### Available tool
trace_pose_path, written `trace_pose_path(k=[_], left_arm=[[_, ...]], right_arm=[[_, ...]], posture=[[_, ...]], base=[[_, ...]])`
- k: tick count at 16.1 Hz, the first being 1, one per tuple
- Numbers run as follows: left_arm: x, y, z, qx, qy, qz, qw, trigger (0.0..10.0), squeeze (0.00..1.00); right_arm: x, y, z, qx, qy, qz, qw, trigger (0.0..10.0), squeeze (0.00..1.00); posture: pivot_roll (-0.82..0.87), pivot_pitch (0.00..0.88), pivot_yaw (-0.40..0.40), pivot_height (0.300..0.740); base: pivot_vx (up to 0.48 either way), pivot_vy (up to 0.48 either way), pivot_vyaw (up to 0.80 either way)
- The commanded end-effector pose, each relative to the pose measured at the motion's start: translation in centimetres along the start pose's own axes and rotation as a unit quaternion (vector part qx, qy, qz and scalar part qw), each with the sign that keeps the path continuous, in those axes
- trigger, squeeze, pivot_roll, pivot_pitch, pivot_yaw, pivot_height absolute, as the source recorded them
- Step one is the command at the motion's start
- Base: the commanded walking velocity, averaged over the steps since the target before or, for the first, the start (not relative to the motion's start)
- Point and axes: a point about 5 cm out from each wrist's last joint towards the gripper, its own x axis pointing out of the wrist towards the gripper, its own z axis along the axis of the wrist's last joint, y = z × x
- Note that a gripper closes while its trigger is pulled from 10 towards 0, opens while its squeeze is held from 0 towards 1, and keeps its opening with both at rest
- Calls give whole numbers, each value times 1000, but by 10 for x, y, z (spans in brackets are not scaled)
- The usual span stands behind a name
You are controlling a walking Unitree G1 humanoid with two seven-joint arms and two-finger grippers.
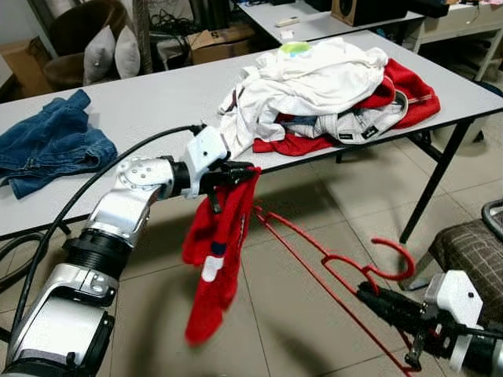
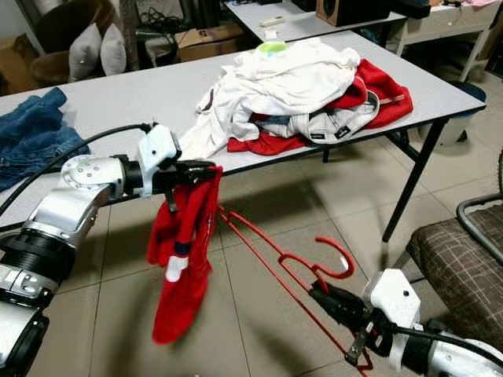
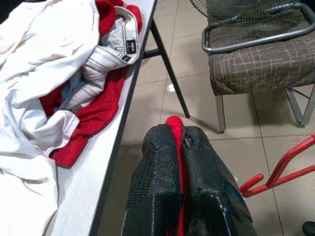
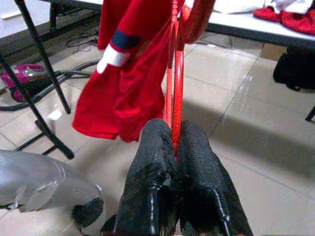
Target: Hang hanger
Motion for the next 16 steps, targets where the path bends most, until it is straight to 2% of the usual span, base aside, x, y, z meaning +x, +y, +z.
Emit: trace_pose_path(k=[1,8,13,16], left_arm=[[-2,3,10,7,-18,-5,1000,10000,0],[2,-7,15,7,-33,-33,999,10000,0],[5,0,16,8,-34,14,999,10000,0],[10,-2,23,4,-46,20,999,10000,0]], right_arm=[[1,0,1,-2,1,3,1000,10000,0],[11,-10,4,0,-11,5,1000,10000,0],[11,-14,-11,28,26,-24,999,10000,0],[15,-3,-9,45,2,4,999,10000,0]], posture=[[-80,0,110,740],[-71,0,98,740],[-78,0,106,740],[-76,0,102,740]], base=[[0,0,0],[0,0,0],[0,0,0],[0,0,0]])
